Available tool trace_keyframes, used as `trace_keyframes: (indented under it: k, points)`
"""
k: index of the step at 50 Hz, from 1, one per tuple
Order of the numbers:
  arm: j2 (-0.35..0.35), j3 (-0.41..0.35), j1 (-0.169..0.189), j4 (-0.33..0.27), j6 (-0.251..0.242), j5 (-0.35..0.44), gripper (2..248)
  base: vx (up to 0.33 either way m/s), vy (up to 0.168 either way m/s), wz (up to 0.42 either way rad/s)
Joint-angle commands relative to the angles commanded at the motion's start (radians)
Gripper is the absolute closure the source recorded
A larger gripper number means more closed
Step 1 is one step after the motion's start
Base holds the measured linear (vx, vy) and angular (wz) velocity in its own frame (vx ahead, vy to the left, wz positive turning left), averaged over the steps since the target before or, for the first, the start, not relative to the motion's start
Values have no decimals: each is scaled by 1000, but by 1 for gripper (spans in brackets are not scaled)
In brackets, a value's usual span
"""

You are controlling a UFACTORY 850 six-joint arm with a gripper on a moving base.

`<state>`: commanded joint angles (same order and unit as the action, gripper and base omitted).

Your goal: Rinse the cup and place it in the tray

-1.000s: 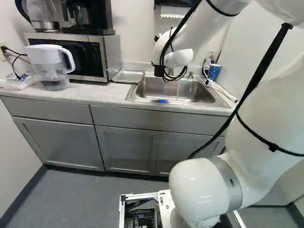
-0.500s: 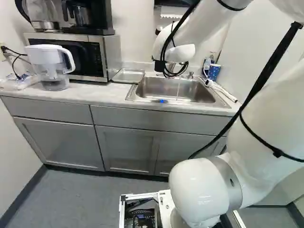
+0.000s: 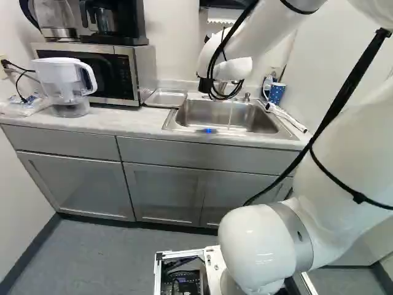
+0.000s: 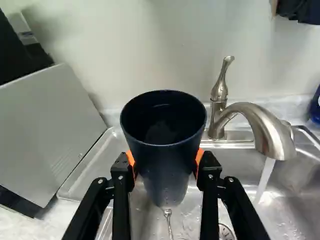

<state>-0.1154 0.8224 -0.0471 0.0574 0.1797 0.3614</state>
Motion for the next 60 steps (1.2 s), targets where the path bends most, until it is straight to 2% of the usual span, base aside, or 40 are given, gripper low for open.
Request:
trace_keyframes:
  k: [60]
  points:
    - [0,0,0,0,630,0,125,0,0,0]
